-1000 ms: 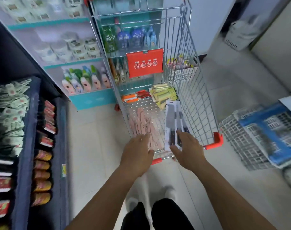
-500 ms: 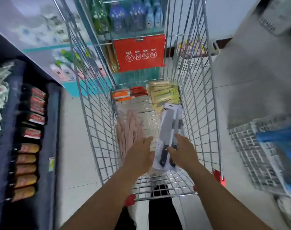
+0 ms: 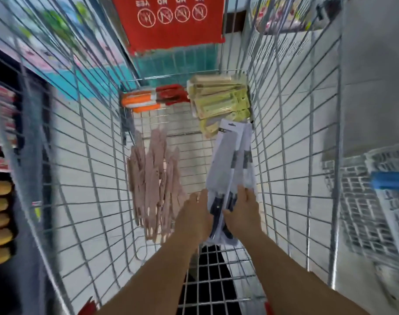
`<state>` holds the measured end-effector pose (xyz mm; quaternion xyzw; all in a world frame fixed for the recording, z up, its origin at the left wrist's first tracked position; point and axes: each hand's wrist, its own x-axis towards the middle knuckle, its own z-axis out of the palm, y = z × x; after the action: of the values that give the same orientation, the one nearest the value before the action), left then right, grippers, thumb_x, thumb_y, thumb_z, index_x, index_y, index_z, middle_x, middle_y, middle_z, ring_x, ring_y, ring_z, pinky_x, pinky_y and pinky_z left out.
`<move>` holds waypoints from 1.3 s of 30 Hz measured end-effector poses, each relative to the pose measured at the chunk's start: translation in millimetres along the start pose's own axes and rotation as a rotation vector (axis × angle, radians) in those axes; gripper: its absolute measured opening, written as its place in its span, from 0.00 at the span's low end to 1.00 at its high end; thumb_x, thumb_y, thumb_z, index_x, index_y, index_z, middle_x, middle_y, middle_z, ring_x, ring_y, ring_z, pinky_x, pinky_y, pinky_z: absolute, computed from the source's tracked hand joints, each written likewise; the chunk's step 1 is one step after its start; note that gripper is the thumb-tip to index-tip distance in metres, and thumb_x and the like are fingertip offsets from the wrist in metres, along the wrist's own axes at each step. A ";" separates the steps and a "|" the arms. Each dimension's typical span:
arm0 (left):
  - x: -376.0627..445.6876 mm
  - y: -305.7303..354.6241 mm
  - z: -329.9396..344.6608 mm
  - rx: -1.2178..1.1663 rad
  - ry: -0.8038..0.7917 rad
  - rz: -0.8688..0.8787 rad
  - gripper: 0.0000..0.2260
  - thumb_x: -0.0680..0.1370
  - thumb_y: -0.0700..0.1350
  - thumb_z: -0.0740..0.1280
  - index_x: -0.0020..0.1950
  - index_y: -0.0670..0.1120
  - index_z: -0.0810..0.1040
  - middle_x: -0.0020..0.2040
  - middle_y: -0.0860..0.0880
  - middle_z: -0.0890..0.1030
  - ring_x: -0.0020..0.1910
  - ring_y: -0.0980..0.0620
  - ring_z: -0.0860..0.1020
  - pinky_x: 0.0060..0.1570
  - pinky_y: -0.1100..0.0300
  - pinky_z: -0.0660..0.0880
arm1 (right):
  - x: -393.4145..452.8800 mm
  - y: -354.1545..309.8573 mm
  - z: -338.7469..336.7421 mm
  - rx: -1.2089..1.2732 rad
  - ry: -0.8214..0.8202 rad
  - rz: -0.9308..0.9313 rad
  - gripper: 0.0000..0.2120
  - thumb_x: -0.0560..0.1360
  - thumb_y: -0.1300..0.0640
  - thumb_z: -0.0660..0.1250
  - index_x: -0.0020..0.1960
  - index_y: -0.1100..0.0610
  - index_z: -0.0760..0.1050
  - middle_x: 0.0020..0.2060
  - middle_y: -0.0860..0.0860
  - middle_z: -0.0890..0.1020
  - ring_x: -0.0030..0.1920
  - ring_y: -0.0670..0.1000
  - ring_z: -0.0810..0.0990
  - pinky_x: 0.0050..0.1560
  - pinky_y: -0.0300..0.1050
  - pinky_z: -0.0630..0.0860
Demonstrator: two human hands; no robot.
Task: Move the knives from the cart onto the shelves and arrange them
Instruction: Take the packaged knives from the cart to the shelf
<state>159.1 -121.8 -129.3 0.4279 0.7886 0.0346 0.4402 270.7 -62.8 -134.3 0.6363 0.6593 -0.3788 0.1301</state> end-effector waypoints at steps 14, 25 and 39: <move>15.6 -5.8 35.4 -0.043 0.151 -0.065 0.43 0.73 0.50 0.70 0.77 0.49 0.43 0.64 0.43 0.63 0.63 0.45 0.66 0.62 0.52 0.70 | 6.3 3.9 21.6 -0.082 0.094 0.134 0.42 0.71 0.46 0.70 0.75 0.52 0.47 0.72 0.54 0.52 0.70 0.60 0.56 0.68 0.58 0.63; 10.9 -31.1 28.9 -0.057 0.068 -0.087 0.46 0.73 0.47 0.71 0.77 0.52 0.39 0.70 0.41 0.58 0.64 0.43 0.67 0.61 0.53 0.71 | 0.8 -7.1 29.4 -0.227 0.036 0.045 0.46 0.73 0.47 0.69 0.77 0.55 0.40 0.72 0.58 0.50 0.71 0.59 0.55 0.70 0.52 0.62; -15.2 -44.6 -10.5 -0.090 0.115 -0.033 0.47 0.70 0.52 0.73 0.78 0.52 0.43 0.65 0.43 0.62 0.59 0.43 0.71 0.59 0.49 0.72 | -16.5 -30.9 24.9 0.057 0.045 0.404 0.32 0.73 0.57 0.70 0.69 0.66 0.58 0.67 0.63 0.61 0.66 0.61 0.63 0.63 0.54 0.70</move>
<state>126.4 -157.3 -132.1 0.3918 0.8172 0.0873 0.4136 236.6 -88.5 -130.1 0.7673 0.5099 -0.3493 0.1708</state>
